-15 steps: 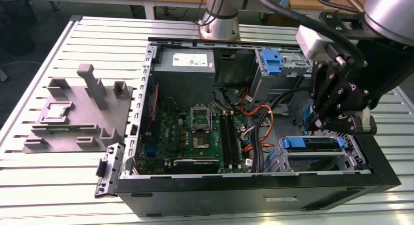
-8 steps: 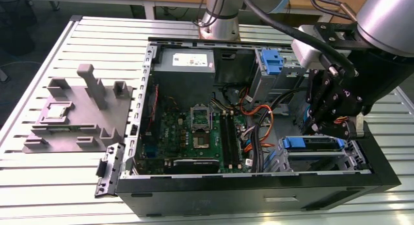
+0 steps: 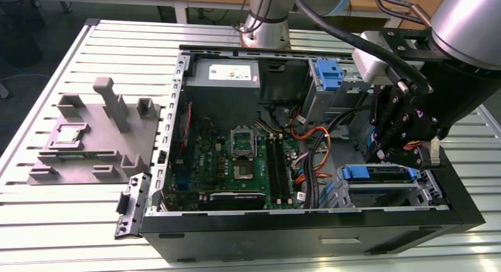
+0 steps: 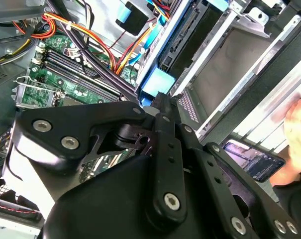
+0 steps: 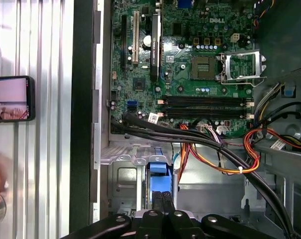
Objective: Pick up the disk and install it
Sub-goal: 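Insert the first disk wire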
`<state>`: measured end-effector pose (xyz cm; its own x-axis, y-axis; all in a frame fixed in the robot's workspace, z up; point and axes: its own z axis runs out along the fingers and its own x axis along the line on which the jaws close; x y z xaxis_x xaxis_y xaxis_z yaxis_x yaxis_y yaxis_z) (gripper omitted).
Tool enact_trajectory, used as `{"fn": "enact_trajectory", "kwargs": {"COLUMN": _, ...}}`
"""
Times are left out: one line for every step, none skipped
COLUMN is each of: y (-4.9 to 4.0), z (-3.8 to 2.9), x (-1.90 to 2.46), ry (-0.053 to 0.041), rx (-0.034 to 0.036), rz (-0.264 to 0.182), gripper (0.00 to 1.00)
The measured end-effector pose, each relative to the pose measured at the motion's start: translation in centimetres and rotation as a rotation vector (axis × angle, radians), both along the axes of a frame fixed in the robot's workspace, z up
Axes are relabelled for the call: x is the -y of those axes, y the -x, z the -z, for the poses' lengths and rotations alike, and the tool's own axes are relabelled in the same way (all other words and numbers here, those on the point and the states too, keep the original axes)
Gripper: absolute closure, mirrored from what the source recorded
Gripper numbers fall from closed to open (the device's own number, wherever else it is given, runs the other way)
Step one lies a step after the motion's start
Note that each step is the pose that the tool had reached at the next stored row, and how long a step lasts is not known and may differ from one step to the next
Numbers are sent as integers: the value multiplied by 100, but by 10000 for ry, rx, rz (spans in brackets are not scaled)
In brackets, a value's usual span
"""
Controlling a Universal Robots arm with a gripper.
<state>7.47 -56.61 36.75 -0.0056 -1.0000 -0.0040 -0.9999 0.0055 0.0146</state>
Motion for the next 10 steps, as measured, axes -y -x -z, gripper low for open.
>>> {"fn": "enact_trajectory", "kwargs": {"y": 0, "z": 0, "x": 0, "ry": 0, "rx": 0, "rz": 0, "gripper": 90}}
{"fn": "enact_trajectory", "kwargs": {"y": 0, "z": 0, "x": 0, "ry": -1, "rx": 0, "rz": 0, "gripper": 90}}
{"fn": "enact_trajectory", "kwargs": {"y": 0, "z": 0, "x": 0, "ry": 0, "rx": 0, "rz": 0, "gripper": 90}}
{"fn": "enact_trajectory", "kwargs": {"y": 0, "z": 1, "x": 0, "ry": 0, "rx": 0, "rz": 0, "gripper": 90}}
{"fn": "enact_trajectory", "kwargs": {"y": 0, "z": 1, "x": 0, "ry": 0, "rx": 0, "rz": -1, "gripper": 90}}
{"fn": "enact_trajectory", "kwargs": {"y": 0, "z": 2, "x": 0, "ry": 1, "rx": 0, "rz": -21, "gripper": 90}}
{"fn": "enact_trajectory", "kwargs": {"y": 0, "z": 4, "x": 0, "ry": -1, "rx": 0, "rz": -107, "gripper": 90}}
{"fn": "enact_trajectory", "kwargs": {"y": 0, "z": 6, "x": 0, "ry": -1, "rx": 0, "rz": -272, "gripper": 90}}
{"fn": "enact_trajectory", "kwargs": {"y": 0, "z": 7, "x": 0, "ry": 0, "rx": 0, "rz": -460, "gripper": 90}}
{"fn": "enact_trajectory", "kwargs": {"y": 0, "z": 7, "x": 0, "ry": 1, "rx": 2, "rz": -577, "gripper": 90}}
